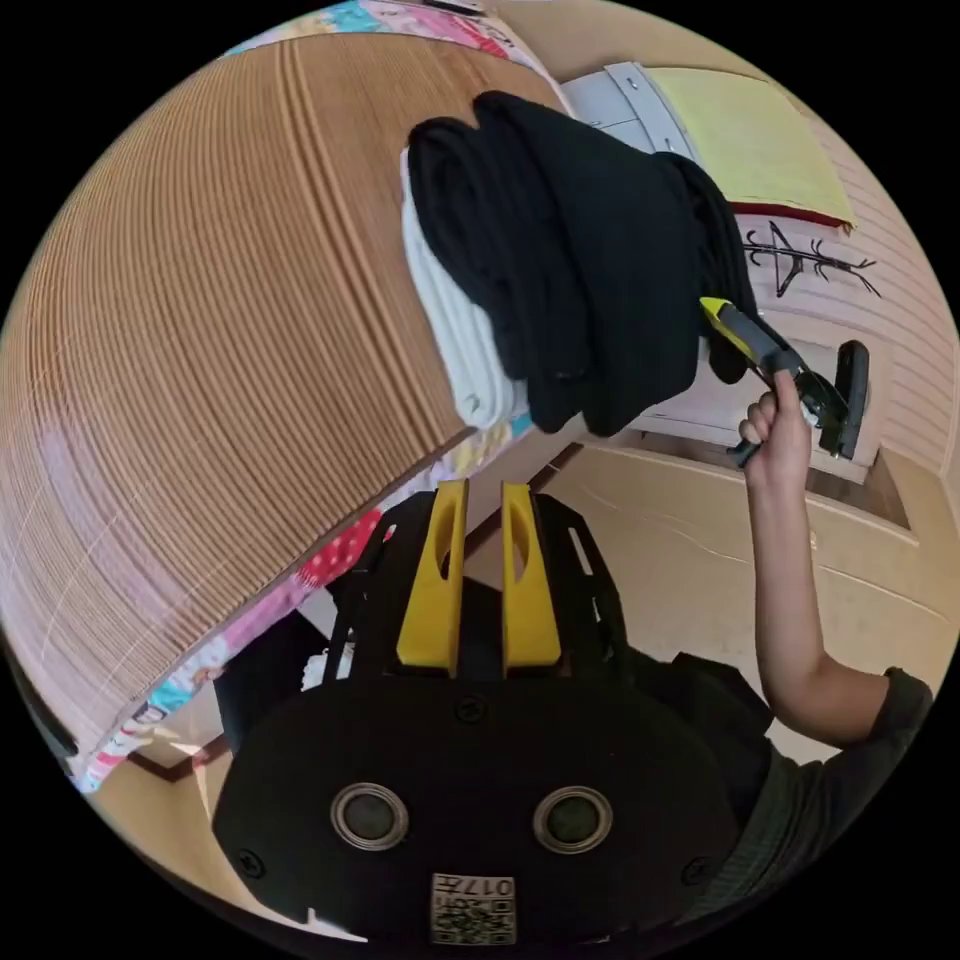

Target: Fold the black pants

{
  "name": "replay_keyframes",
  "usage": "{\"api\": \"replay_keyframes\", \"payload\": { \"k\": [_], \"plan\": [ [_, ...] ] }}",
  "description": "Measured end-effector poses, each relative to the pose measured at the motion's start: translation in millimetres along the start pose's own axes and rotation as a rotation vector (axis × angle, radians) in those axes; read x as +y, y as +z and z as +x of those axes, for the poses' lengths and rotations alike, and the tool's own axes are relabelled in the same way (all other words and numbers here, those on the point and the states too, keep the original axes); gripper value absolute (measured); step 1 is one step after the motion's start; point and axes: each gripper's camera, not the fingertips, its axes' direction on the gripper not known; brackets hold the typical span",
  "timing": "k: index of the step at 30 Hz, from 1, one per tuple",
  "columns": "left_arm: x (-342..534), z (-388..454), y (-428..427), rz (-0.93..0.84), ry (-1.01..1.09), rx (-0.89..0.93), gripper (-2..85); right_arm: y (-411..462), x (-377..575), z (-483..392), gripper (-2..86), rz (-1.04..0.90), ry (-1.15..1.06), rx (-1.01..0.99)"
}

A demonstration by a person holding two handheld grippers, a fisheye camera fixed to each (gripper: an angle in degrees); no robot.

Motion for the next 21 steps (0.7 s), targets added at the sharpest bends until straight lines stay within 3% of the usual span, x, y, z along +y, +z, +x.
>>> {"api": "replay_keyframes", "payload": {
  "k": [5,7,13,16,18,21],
  "plan": [
    [109,-120,-55,0.069,-0.365,-0.041,0.1,28,0,-6,0.4,0.042,-0.01,0.129],
    [168,-162,-86,0.187,-0.492,0.025,-0.3,30,-5,-8,0.4,0.006,0.009,0.135],
    [293,-217,-97,0.242,-0.816,0.036,-0.5,5,1,-18,0.3,-0.1,0.136,0.147],
    [330,-229,-95,0.232,-0.887,0.026,-0.2,-30,30,-32,0.3,0.04,0.258,-0.024],
    [343,-236,-100,0.243,-0.897,0.041,0.2,-45,58,-50,0.3,0.144,0.341,-0.251],
    [352,-252,-123,0.267,-0.864,0.011,1.9,-26,76,-88,0.3,0.114,0.364,-0.566]
  ]
}}
